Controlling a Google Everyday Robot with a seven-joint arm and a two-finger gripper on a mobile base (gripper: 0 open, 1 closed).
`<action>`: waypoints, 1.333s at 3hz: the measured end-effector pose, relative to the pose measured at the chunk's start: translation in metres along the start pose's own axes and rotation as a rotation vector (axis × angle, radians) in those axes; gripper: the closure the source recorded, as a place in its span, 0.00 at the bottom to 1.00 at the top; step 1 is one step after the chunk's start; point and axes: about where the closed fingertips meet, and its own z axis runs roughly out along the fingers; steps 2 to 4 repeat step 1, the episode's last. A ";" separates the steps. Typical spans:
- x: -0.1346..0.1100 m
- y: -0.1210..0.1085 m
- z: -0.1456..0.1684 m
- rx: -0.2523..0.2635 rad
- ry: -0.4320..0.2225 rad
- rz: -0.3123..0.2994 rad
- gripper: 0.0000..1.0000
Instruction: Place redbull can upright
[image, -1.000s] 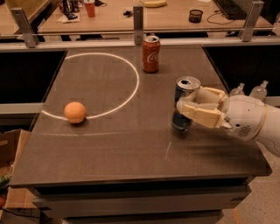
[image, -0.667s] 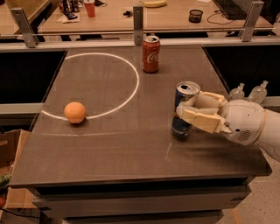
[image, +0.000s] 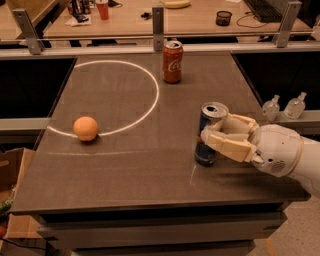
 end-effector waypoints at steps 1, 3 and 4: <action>0.000 0.001 0.002 -0.004 0.001 -0.001 0.82; 0.000 0.001 0.002 -0.004 0.001 -0.001 0.82; 0.000 0.001 0.002 -0.004 0.001 -0.001 0.82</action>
Offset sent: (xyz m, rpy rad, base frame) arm 0.0000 0.0000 0.0000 0.0000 0.0000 0.0000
